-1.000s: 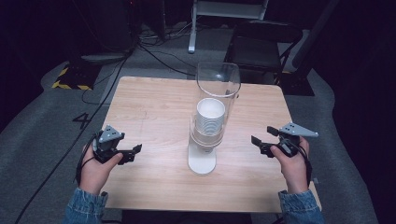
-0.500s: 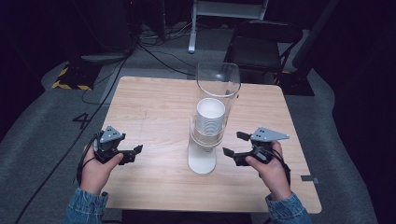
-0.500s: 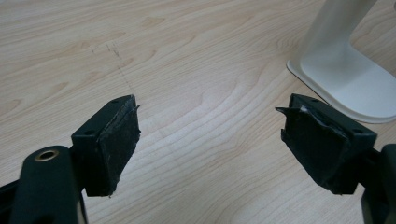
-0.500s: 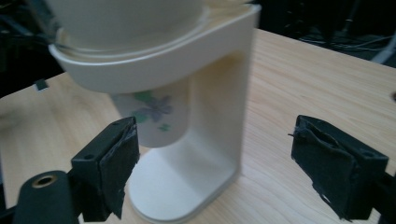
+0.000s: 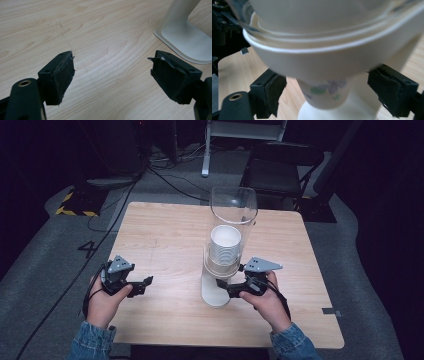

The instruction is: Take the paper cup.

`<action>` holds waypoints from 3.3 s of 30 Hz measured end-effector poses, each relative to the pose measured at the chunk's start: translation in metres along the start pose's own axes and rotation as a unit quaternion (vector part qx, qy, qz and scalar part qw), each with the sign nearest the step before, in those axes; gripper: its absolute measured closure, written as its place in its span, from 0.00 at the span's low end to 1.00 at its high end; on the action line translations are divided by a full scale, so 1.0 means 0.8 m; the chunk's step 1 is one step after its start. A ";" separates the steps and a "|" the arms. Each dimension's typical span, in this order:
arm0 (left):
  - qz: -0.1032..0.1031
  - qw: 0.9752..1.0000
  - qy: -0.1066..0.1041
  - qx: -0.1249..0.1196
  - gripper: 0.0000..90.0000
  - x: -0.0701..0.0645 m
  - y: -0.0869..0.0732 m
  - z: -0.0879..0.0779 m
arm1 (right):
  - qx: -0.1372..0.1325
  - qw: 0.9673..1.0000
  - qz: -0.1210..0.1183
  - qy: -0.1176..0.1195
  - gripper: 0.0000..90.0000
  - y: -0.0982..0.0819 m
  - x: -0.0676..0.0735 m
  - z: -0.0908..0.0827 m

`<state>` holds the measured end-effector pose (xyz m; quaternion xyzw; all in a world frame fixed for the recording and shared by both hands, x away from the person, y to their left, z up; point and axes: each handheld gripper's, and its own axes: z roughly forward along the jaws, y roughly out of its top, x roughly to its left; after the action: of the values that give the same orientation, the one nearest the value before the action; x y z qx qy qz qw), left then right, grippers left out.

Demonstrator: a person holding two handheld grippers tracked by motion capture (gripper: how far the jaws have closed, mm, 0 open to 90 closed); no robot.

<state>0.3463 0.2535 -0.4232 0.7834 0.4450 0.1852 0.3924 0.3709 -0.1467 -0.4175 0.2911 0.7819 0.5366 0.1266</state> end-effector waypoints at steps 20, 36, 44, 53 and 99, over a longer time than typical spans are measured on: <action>-0.001 1.000 -0.001 0.005 0.21 0.001 -0.002 0.001 | -0.046 0.998 -0.033 -0.017 0.33 -0.004 0.006 0.014; -0.001 1.000 -0.002 0.005 0.21 0.001 -0.003 0.002 | -0.052 0.998 -0.029 -0.021 0.34 -0.010 0.008 0.015; -0.003 1.000 -0.003 0.007 0.21 0.000 -0.004 0.004 | -0.054 0.998 -0.025 -0.019 0.34 -0.013 0.008 0.015; -0.002 1.000 -0.004 0.009 0.21 -0.001 -0.005 0.005 | -0.050 0.998 -0.024 -0.020 0.34 -0.014 0.009 0.015; -0.002 1.000 -0.008 0.018 0.21 -0.002 -0.008 0.012 | -0.023 0.999 -0.024 -0.017 0.37 -0.026 0.006 0.018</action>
<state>0.3482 0.2496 -0.4337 0.7908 0.4468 0.1703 0.3821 0.3676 -0.1381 -0.4414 0.2784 0.7737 0.5463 0.1596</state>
